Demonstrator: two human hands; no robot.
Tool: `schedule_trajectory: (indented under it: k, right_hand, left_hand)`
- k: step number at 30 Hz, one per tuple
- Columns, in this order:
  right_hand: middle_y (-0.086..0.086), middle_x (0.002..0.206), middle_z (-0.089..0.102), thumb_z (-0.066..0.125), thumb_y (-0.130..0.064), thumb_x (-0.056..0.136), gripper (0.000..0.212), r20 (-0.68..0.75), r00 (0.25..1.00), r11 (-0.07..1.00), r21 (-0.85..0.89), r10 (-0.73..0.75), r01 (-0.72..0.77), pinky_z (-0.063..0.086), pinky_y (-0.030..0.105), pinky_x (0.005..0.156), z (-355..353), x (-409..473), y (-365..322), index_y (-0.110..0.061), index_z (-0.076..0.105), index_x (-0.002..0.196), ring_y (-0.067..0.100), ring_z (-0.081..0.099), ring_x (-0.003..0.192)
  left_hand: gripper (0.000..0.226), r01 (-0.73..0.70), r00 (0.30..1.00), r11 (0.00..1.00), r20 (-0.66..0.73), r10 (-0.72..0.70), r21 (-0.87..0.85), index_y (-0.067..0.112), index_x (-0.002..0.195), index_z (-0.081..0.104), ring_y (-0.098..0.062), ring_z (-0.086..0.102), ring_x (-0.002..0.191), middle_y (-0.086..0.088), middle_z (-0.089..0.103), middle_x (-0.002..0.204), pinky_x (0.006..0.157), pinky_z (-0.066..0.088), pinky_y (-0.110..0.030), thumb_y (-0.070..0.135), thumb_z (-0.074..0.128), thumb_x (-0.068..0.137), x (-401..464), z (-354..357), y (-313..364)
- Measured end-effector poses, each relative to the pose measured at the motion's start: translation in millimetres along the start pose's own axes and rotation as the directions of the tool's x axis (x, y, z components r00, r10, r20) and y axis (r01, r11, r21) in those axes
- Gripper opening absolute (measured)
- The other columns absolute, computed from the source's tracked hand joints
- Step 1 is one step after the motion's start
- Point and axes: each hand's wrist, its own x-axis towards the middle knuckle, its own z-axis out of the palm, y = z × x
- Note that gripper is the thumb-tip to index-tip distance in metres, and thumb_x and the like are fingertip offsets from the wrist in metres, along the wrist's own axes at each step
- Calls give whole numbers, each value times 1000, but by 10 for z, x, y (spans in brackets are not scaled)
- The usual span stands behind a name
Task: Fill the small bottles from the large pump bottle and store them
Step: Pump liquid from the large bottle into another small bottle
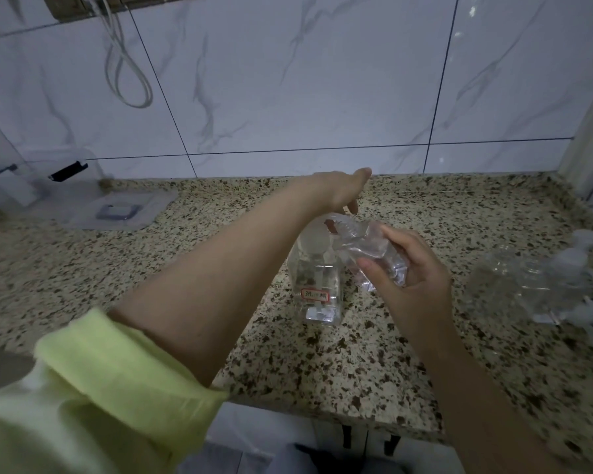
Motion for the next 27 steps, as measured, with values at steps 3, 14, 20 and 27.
schedule_trajectory:
  k: [3,14,20,27]
  right_hand:
    - [-15,119,67,76,-44,85,48,12,1000,999,-31,-23,23,58,44,96,-9,-1,32,-30,62,129,16,67,113]
    - [-21,117,66,75,-34,85,43,15,1000,1000,-11,-12,12,56,35,97,-3,1,43,-28,63,126,11,66,111]
    - [-25,116,65,75,-52,85,48,11,1000,1000,1,1,-1,55,36,98,8,-2,39,-33,63,127,10,66,112]
    - [-16,119,67,71,-54,87,51,-5,1000,1000,-22,-19,19,55,36,98,6,-2,29,-27,62,129,11,66,114]
  left_hand:
    - [80,-11,1000,1000,14,10,24,15,118,71,-29,50,126,-10,62,132,102,32,-43,60,7,102,9,49,-29]
    - [79,-27,1000,998,-1,27,58,16,121,69,-31,48,131,-10,61,135,105,30,-44,61,8,102,-1,44,-10]
    - [81,1,999,998,54,-5,63,13,125,67,-31,45,134,-13,57,140,107,28,-45,61,6,102,-8,9,34]
    - [80,-7,1000,998,12,7,66,15,122,69,-30,48,129,-11,58,138,102,30,-44,62,7,102,-8,44,17]
